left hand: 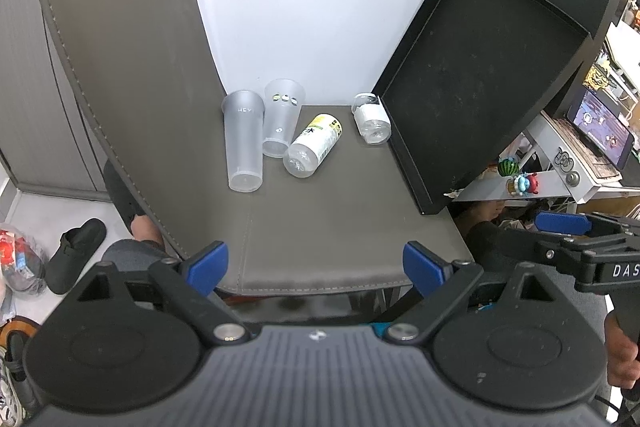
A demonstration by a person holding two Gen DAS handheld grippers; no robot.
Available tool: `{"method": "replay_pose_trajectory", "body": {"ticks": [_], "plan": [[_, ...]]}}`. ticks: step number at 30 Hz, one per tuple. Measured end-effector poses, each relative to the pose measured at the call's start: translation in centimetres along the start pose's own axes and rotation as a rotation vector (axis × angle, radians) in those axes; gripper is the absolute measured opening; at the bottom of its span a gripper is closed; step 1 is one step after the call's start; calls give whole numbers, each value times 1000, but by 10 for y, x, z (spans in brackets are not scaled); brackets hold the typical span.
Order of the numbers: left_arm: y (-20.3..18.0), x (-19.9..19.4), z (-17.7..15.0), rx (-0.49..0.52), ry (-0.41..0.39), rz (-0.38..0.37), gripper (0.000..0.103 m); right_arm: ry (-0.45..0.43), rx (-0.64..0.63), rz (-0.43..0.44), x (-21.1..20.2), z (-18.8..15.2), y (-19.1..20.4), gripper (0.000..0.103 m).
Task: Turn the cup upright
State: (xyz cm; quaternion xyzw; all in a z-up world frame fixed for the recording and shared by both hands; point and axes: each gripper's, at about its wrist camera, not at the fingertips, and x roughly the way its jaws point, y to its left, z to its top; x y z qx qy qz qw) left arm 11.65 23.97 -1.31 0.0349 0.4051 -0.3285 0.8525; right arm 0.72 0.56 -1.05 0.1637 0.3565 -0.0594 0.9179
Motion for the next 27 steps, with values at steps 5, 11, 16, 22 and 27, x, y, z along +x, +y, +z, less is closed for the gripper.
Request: {"method": "replay_pose_trajectory", "body": {"ticks": [5, 11, 16, 22, 27], "plan": [[0, 3, 1, -1, 3, 0, 93, 8, 8, -1, 3, 1, -2, 103], [1, 10, 3, -8, 2, 0, 93, -2, 21, -2, 4, 2, -5, 103], [2, 20, 8, -8, 9, 0, 93, -17, 36, -3, 8, 4, -11, 103], [6, 35, 14, -16, 30, 6, 93, -25, 52, -5, 20, 3, -17, 103], [10, 48, 21, -28, 44, 11, 93, -41, 65, -5, 27, 4, -23, 103]]}}
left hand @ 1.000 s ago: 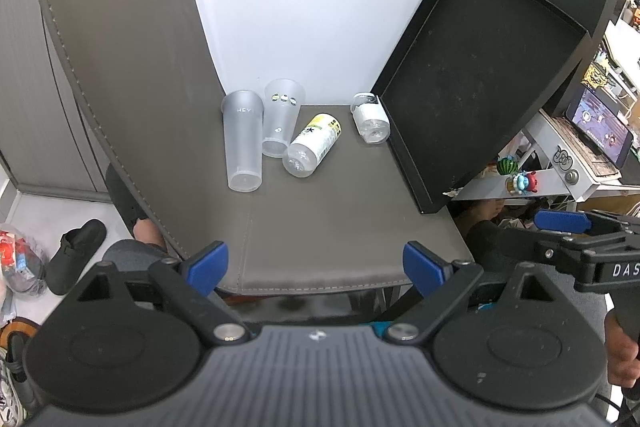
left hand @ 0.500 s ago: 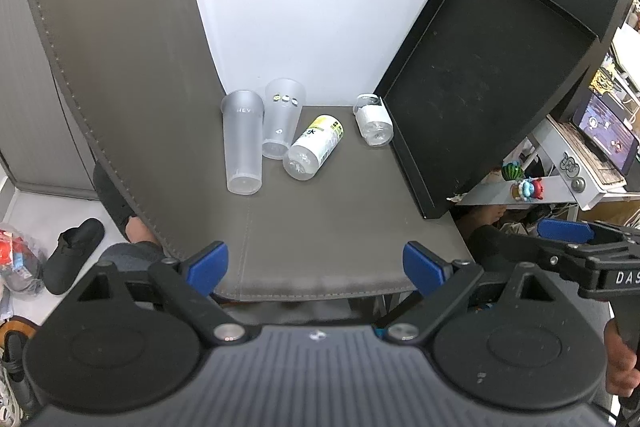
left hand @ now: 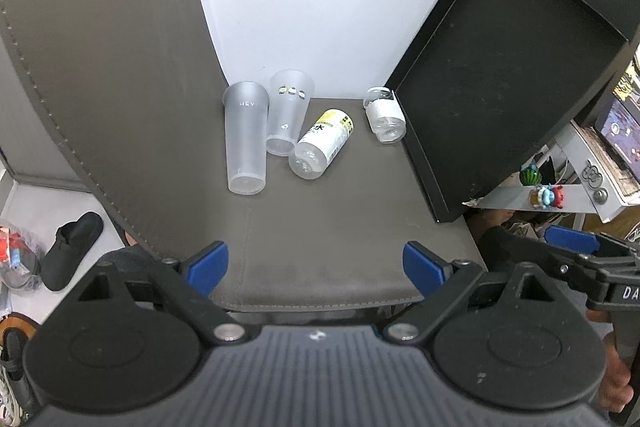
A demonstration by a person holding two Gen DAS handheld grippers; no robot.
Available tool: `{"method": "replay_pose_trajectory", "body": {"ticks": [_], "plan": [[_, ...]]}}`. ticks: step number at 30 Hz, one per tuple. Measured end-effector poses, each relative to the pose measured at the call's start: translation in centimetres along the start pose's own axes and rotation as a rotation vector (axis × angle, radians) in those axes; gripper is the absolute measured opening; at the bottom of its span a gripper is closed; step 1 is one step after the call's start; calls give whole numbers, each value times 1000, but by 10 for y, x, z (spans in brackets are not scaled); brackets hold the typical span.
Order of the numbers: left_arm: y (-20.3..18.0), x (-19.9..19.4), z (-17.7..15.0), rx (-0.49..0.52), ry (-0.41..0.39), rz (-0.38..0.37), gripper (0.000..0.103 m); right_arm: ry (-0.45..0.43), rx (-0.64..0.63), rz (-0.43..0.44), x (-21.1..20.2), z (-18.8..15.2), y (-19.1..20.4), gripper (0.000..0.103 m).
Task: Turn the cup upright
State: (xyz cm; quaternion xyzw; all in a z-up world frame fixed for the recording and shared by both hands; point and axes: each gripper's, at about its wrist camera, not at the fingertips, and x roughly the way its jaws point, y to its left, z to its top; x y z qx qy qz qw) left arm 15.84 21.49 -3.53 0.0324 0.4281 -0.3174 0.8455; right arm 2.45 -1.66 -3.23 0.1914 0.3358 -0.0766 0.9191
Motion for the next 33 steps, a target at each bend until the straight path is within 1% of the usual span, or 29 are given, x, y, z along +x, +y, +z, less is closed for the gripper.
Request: {"method": "replay_pose_trajectory", "body": {"ticks": [15, 26, 33], "plan": [[1, 43, 25, -3, 55, -17, 93, -48, 76, -26, 25, 7, -23, 103], [5, 80, 52, -9, 76, -47, 93, -105, 124, -41, 44, 14, -37, 102], [2, 103, 68, -4, 91, -60, 93, -118, 165, -54, 59, 16, -49, 102]]}}
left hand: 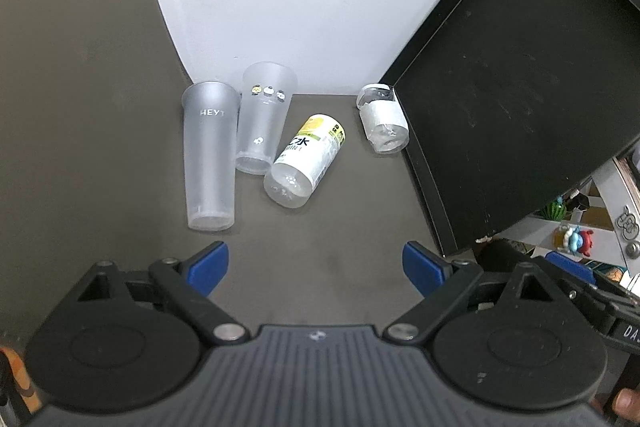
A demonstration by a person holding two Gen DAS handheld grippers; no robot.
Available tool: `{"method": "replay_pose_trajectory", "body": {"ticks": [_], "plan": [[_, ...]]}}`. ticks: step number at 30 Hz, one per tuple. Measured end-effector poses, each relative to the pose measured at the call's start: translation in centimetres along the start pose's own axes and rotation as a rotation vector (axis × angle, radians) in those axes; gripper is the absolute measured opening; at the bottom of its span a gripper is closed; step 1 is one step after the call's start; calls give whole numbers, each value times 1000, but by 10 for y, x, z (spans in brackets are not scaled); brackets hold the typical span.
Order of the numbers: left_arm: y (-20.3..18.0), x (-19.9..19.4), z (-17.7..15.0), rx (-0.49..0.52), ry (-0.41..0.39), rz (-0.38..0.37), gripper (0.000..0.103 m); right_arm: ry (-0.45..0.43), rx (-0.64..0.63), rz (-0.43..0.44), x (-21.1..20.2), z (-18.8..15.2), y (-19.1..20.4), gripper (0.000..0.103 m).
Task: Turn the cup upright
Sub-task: 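Move the left tool to the white-wrapped clear cup and close on it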
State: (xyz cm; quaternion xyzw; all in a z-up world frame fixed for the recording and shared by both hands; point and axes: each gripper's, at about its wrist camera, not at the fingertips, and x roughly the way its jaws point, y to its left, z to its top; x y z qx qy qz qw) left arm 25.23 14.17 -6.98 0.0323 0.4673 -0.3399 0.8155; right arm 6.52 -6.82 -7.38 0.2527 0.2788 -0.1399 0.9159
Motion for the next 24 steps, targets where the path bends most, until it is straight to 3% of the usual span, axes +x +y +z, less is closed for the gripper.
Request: {"method": "replay_pose_trajectory", "body": {"ticks": [11, 24], "plan": [[4, 34, 16, -34, 38, -14, 93, -17, 54, -22, 22, -6, -16, 99], [-19, 66, 47, -22, 26, -70, 92, -138, 107, -101, 39, -15, -34, 96]]}}
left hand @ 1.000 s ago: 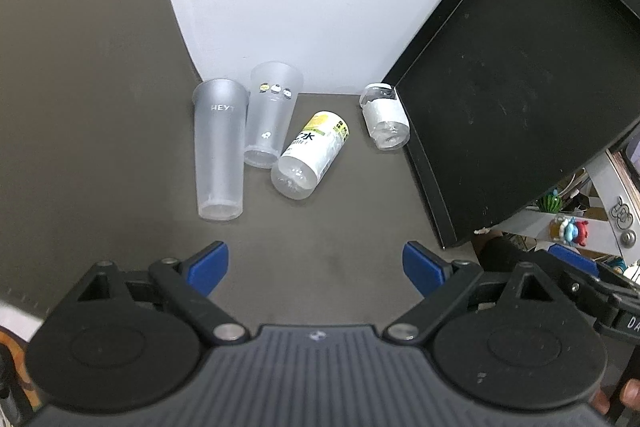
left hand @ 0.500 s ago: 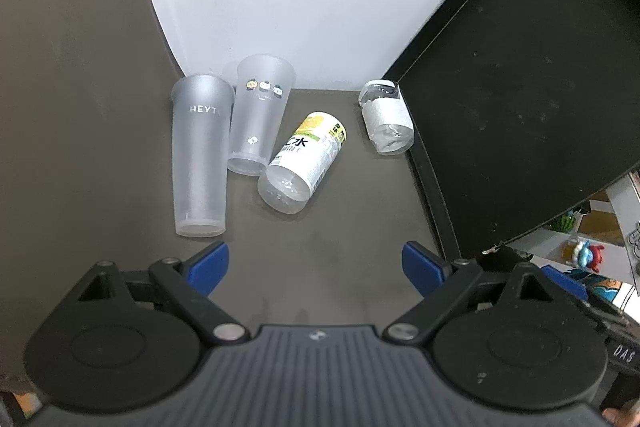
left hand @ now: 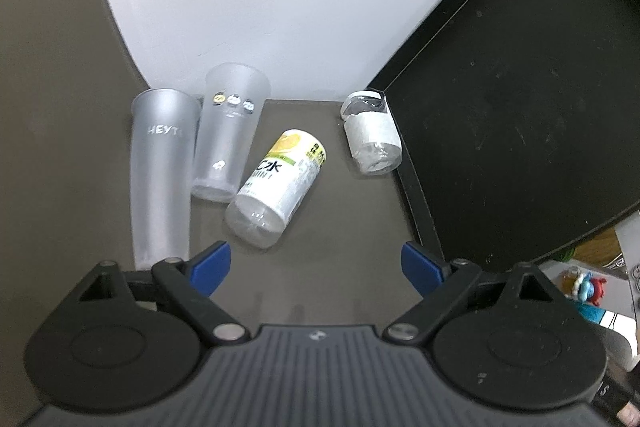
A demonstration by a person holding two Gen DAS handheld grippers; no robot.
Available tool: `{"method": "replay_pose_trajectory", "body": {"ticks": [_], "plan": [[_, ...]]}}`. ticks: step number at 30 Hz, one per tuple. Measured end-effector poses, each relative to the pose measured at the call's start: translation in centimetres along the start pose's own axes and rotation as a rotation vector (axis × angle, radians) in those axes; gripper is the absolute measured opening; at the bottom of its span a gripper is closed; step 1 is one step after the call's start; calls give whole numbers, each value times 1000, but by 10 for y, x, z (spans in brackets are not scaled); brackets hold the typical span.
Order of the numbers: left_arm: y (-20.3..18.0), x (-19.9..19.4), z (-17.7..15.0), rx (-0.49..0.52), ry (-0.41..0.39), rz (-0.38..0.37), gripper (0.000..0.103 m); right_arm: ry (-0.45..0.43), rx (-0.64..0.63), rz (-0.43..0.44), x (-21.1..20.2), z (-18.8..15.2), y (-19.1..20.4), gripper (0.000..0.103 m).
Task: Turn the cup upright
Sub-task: 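Move the left tool to the white-wrapped clear cup and close on it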
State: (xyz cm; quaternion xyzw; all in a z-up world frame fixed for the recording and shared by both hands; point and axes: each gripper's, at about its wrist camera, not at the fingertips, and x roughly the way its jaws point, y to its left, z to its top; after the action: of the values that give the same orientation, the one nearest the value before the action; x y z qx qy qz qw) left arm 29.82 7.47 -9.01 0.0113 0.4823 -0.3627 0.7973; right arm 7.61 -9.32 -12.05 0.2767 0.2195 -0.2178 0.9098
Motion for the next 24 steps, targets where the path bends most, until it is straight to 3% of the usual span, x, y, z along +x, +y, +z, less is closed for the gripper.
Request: {"method": "replay_pose_trajectory", "body": {"ticks": [10, 24], "plan": [[-9, 38, 22, -15, 1, -40, 90, -46, 13, -18, 12, -8, -4, 93], [-27, 95, 61, -54, 16, -86, 85, -39, 88, -59, 30, -15, -15, 71]]}}
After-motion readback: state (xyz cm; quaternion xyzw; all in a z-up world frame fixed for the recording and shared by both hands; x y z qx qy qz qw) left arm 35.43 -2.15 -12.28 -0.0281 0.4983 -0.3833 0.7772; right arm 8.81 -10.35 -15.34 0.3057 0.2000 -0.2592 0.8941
